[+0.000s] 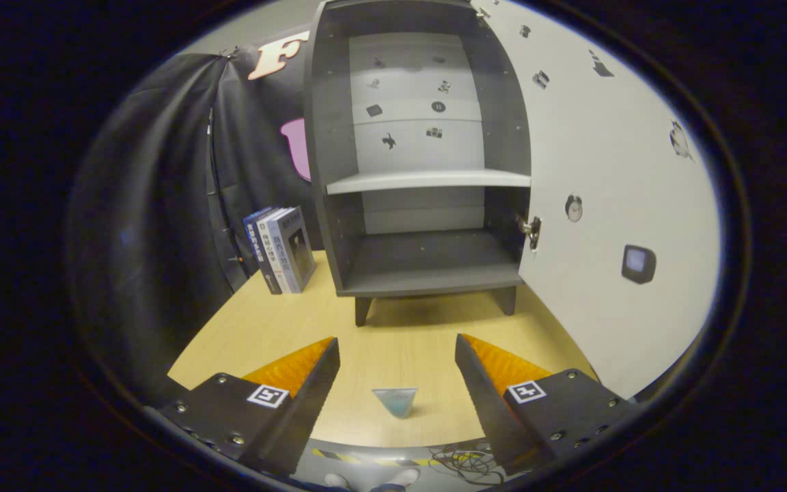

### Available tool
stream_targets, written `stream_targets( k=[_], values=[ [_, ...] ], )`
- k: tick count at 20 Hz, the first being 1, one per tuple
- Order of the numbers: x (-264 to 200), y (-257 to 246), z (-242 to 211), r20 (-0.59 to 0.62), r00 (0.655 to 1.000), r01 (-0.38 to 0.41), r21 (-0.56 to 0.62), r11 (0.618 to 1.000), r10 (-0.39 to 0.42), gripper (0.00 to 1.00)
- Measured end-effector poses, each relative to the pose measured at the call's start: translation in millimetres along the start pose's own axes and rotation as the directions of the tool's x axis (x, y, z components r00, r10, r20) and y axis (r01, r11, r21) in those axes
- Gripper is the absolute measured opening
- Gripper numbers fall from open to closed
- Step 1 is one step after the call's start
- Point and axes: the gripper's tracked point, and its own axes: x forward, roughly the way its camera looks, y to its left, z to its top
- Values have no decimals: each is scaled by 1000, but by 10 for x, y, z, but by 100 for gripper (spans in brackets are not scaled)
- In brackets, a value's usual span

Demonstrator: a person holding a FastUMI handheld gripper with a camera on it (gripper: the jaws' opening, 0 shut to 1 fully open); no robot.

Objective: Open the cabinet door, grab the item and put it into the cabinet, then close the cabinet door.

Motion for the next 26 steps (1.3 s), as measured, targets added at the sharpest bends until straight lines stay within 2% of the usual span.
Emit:
stream_targets(
  k=[8,9,12,13,14,16,21,26],
  values=[
    [482,19,-827,-109,994,21,31,999,-18,99],
    [524,6,-909,-117,993,29,37,999,-25,91],
    [597,-43,-1102,-124,991,54,55,997,-47,88],
    [628,-47,-1163,-130,990,56,60,997,-48,80],
    [635,-58,-1206,-134,989,65,56,996,-57,76],
    [676,-56,-1201,-115,991,70,49,996,-64,53],
    [633,-8,-1109,-106,993,60,27,998,-57,53],
    [519,36,-657,-57,998,36,25,999,-35,53]
  ],
)
